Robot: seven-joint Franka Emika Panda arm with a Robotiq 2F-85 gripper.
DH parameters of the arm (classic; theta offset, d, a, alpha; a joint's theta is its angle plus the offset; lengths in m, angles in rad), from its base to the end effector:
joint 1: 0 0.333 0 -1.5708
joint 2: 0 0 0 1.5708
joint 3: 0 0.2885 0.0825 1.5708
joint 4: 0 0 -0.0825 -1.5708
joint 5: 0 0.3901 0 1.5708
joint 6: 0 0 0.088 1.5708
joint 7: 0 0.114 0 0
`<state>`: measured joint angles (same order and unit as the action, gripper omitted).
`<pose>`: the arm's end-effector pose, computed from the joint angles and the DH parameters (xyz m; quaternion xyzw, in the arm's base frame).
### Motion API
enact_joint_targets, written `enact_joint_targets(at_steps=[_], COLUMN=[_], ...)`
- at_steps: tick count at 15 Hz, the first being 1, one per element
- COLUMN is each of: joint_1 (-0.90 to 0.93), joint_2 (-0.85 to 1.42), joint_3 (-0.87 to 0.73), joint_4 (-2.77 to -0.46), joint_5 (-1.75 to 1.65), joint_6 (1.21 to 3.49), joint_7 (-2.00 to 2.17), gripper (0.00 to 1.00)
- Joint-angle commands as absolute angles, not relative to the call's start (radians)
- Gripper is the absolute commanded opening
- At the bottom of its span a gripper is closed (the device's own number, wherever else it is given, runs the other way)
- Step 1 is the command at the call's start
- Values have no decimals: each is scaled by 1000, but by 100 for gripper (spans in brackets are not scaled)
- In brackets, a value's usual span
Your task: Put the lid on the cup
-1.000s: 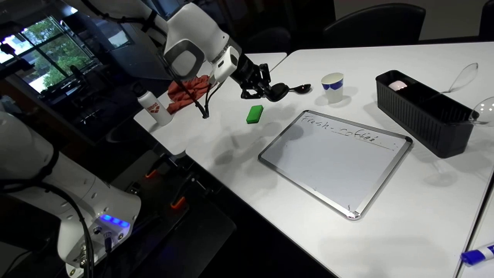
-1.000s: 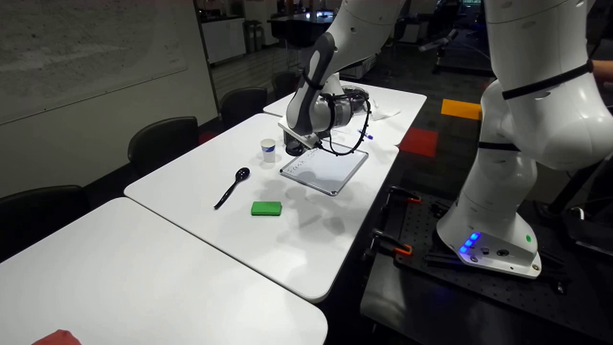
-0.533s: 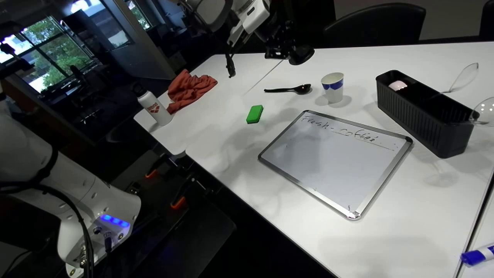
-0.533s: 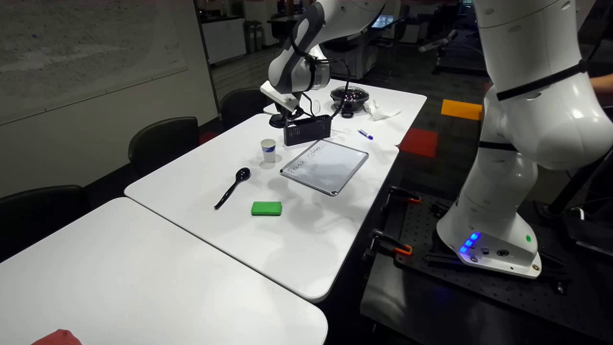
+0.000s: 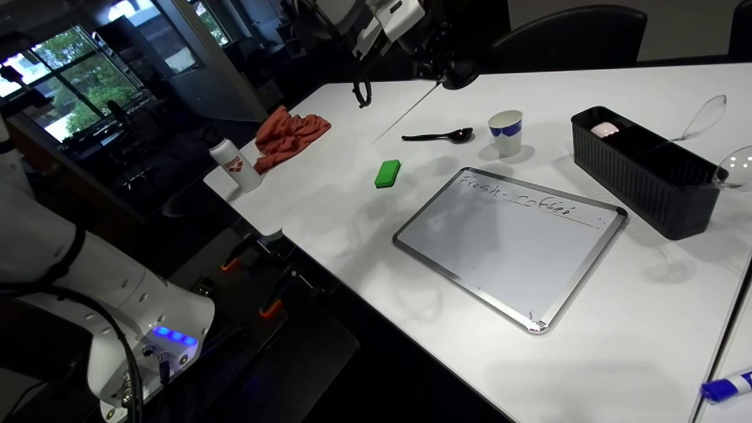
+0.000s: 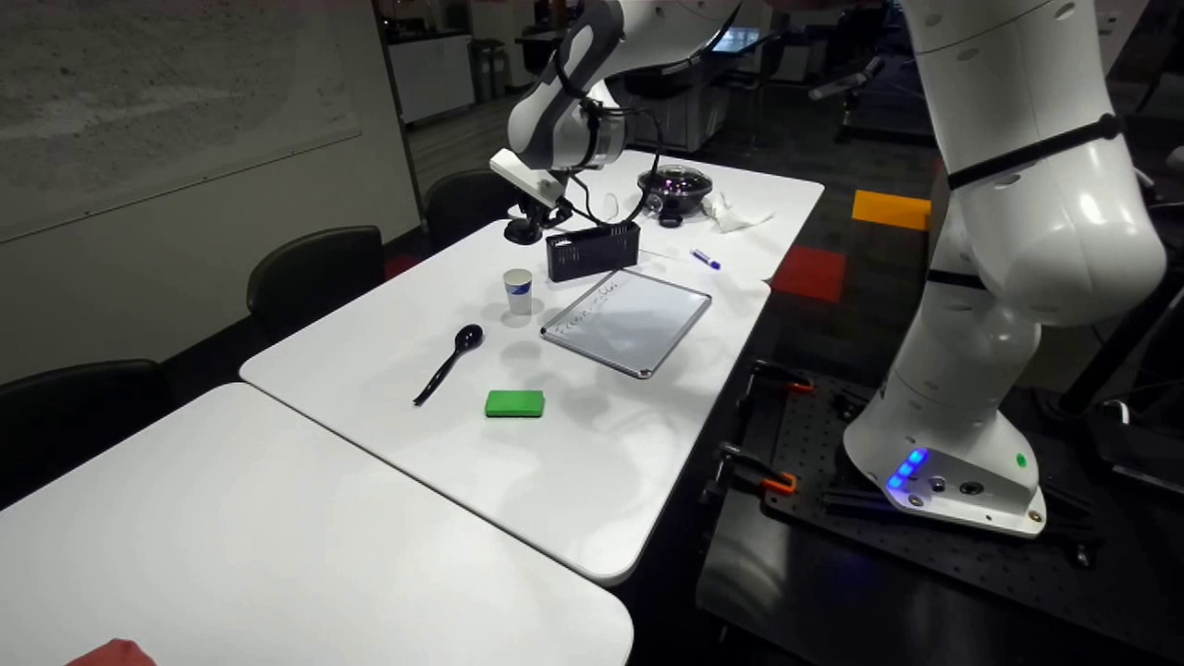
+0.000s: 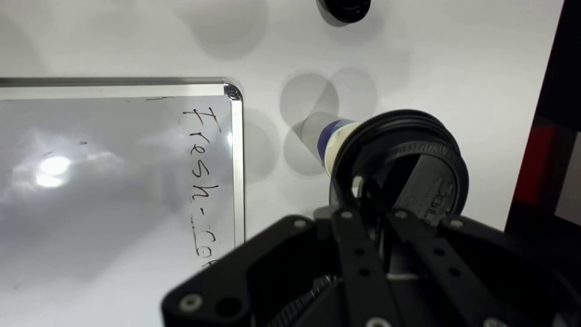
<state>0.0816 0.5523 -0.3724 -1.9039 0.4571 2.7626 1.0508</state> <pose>0.6236 -0.1919 0.2265 -0.6664 0.7228 -0.1567 0.0949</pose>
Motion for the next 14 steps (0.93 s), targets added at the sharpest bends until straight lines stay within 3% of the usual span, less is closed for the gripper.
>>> enact_joint_targets(at_steps=[1, 14], joint_1=[43, -7], joint_2=[593, 863], joint_3=[-340, -341], joint_4=[-1858, -1547], joint_5=[372, 251], joint_6=[2811, 2744], joint_7=[1139, 1321], gripper=[2, 2])
